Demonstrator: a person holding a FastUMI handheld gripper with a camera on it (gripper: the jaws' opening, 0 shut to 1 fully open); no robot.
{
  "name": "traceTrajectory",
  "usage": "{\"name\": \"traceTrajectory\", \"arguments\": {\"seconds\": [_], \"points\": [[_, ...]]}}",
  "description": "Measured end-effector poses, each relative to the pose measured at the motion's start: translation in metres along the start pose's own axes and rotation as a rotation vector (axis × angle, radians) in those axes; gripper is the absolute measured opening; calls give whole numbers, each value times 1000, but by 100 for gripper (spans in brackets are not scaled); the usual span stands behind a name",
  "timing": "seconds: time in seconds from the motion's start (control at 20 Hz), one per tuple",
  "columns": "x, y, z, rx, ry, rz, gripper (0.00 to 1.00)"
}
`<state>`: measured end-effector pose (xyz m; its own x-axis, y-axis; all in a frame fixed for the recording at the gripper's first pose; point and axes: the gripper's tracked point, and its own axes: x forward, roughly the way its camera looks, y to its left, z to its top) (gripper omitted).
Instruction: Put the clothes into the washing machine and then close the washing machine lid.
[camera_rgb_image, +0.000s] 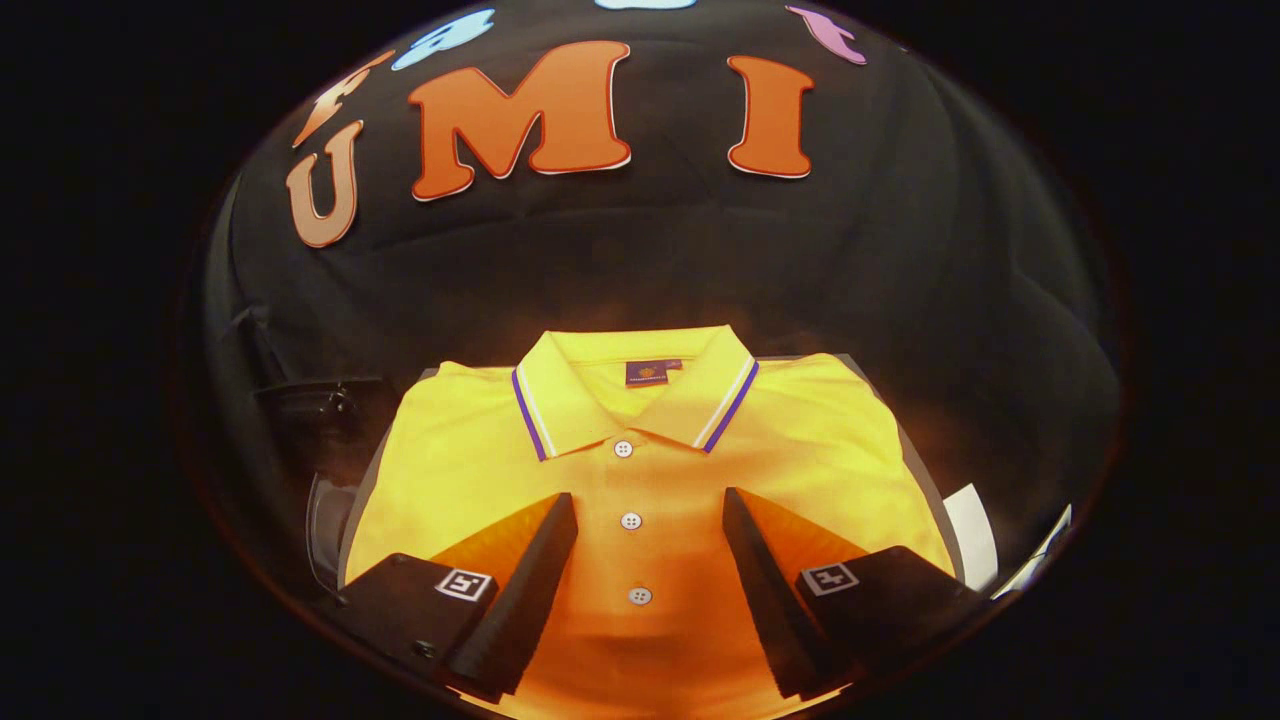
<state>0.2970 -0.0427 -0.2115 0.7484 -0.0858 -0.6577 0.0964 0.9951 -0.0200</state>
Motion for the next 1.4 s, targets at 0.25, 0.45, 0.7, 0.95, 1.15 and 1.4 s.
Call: {"name": "traceTrajectory", "arguments": {"seconds": [0.25, 0.45, 0.7, 0.95, 1.15, 1.4], "points": [[2, 9, 0, -50, 67, 25, 59], [0, 15, 0, -36, 136, -34, 39], [6, 15, 0, -55, 140, -70, 11], [-2, 12, 7, 70, 23, -51, 10], [-24, 12, 28, 94, -120, -27, 10], [-72, 18, 50, 146, -269, 45, 10]]}}
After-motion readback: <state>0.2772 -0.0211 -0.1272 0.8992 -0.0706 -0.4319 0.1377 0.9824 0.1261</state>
